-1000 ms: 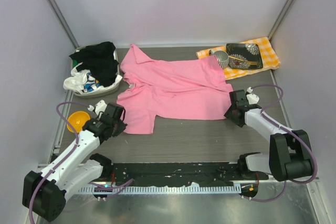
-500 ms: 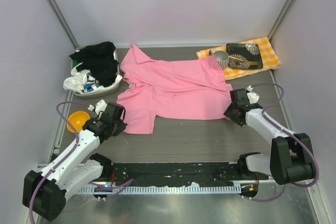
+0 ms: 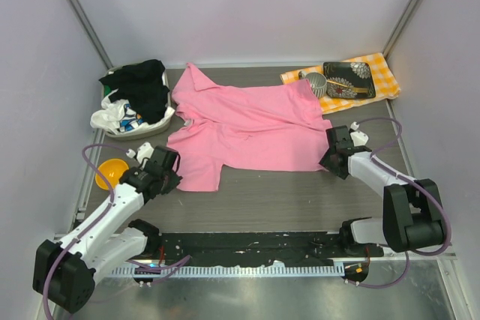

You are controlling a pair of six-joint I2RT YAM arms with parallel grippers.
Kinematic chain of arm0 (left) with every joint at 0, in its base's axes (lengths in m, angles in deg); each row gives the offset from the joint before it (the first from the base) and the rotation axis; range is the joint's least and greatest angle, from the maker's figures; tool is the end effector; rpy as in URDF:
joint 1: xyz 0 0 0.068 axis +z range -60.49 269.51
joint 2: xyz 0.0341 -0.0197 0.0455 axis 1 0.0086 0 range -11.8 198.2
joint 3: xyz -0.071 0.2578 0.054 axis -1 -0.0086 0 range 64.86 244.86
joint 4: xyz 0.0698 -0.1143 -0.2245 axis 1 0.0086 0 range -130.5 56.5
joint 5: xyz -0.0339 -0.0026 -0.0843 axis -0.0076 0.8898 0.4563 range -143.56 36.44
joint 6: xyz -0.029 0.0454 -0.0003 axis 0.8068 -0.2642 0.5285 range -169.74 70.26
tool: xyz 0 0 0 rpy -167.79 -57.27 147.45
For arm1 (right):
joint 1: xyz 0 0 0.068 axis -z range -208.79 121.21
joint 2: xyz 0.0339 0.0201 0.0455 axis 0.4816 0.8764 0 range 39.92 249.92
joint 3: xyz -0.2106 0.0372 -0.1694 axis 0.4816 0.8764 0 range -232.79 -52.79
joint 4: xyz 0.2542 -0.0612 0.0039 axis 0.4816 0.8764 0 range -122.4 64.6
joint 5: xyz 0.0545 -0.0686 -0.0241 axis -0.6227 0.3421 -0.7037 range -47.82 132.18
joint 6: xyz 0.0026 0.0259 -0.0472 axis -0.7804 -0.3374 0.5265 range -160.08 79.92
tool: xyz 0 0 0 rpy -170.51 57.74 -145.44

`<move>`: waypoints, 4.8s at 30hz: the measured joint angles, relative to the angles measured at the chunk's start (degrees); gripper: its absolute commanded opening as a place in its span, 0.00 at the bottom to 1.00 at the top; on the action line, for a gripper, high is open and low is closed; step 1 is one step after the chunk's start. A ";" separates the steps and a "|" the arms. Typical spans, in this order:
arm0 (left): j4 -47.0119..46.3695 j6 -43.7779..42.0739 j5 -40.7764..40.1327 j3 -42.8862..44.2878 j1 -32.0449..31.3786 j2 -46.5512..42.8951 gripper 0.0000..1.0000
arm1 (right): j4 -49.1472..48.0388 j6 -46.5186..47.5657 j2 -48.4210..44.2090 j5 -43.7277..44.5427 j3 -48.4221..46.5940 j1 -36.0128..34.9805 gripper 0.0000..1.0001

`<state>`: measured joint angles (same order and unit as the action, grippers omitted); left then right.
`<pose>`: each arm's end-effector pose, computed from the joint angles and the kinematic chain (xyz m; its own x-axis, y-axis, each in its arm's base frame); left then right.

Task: Fold and stack the t-shirts

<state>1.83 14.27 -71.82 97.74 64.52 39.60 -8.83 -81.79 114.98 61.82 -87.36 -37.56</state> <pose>0.1490 -0.0571 0.2049 -0.5830 -0.6701 -0.4594 -0.5963 0.7370 -0.3182 0.2235 0.0224 0.1584 -0.6623 0.5319 -0.5276 0.5926 0.8028 0.0654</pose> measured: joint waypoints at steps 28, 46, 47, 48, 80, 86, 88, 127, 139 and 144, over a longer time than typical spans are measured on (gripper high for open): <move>8.28 -1.33 2.47 2.01 1.51 -13.79 0.00 | 3.15 1.11 -16.13 0.11 0.42 -0.79 0.01; 22.73 1.62 7.02 9.79 1.51 -35.58 0.00 | 21.00 0.83 -39.67 -5.51 -4.76 -4.94 0.01; 22.99 1.66 7.21 10.34 1.51 -35.80 0.00 | 21.66 0.83 -40.06 -5.64 -4.90 -5.01 0.01; 23.41 1.79 7.41 11.08 1.51 -36.04 0.00 | 22.14 0.81 -40.37 -5.70 -5.03 -5.03 0.01; -2.93 -9.68 3.17 24.74 1.77 2.27 0.00 | 4.85 3.82 -15.98 -1.36 -9.97 -5.05 0.01; -5.92 -11.54 2.10 27.06 1.79 7.19 0.00 | 3.41 3.69 -11.69 0.44 -9.99 -5.05 0.01; -6.51 -12.04 1.70 27.47 1.79 8.39 0.00 | 2.99 3.67 -10.45 1.03 -9.99 -5.05 0.01; -19.63 -14.32 2.14 38.34 3.69 25.99 1.00 | -3.10 5.92 6.93 6.01 -26.16 -12.11 0.99; -20.00 -9.81 2.21 7.39 -3.89 20.68 1.00 | -1.60 12.46 8.63 -4.85 -20.65 -17.68 0.97; -25.05 -9.94 1.11 4.22 -3.93 20.11 1.00 | -3.58 13.16 9.11 -6.29 -18.18 -17.90 0.96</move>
<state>-23.22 4.32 -70.71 101.96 60.58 59.71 -12.41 -68.63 124.10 55.53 -105.54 -55.46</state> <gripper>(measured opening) 0.996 0.967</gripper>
